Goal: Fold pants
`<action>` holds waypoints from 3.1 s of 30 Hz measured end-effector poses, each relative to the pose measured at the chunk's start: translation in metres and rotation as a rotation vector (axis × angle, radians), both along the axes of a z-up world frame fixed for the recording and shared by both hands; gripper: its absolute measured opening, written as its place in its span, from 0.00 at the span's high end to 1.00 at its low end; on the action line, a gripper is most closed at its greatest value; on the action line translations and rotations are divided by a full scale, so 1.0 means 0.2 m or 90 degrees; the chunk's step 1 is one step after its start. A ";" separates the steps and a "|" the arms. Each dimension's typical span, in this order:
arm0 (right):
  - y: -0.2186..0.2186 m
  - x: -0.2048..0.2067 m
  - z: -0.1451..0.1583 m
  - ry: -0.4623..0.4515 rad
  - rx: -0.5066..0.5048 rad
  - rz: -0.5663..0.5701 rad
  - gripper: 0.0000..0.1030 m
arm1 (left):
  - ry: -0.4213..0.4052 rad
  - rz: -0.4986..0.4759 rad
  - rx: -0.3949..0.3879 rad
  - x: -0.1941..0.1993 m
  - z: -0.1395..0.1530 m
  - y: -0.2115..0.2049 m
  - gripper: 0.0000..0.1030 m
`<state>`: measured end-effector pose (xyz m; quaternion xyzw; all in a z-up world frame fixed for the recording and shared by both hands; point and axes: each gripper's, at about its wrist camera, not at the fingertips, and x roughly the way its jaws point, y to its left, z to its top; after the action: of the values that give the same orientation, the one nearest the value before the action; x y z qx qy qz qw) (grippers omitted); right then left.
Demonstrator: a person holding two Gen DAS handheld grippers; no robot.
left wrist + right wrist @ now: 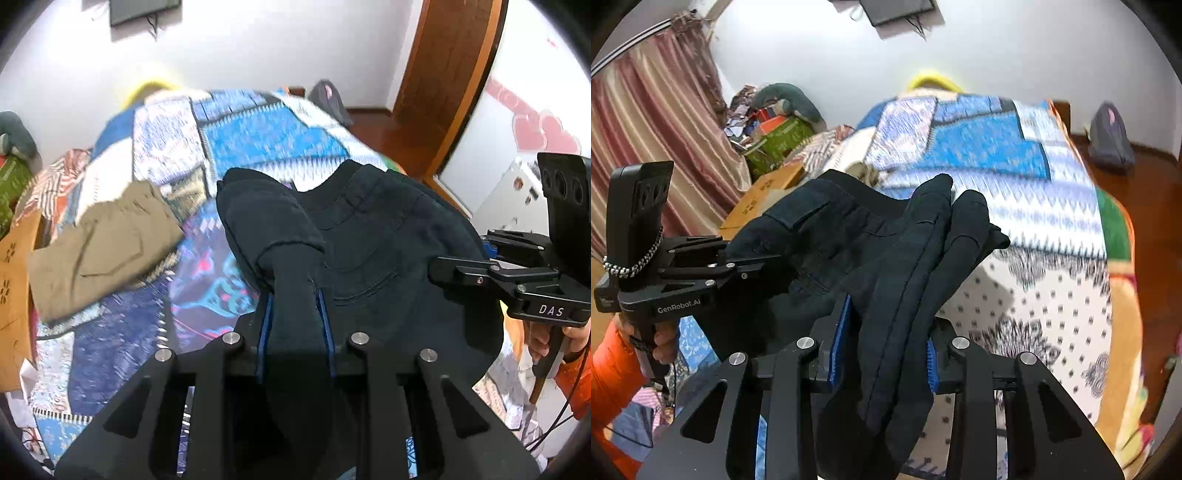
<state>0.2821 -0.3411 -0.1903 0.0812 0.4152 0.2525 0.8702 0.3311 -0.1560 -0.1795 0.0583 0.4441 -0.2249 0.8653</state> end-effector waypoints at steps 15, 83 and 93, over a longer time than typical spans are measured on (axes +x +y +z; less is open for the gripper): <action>0.20 0.24 -0.03 0.018 -0.049 0.026 0.78 | -0.013 0.058 -0.054 0.14 0.08 0.36 0.87; 0.81 0.75 0.27 -0.120 -0.010 0.097 0.75 | -0.130 0.107 -0.016 0.57 0.30 0.88 0.80; 1.24 1.11 -0.16 -0.033 -0.036 0.122 0.75 | -0.037 0.133 0.059 0.95 -0.28 1.27 0.76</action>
<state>0.5042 -0.0931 -0.2221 0.0097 0.4053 0.3249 0.8545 0.5215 0.0975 -0.2357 0.0581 0.4325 -0.1112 0.8929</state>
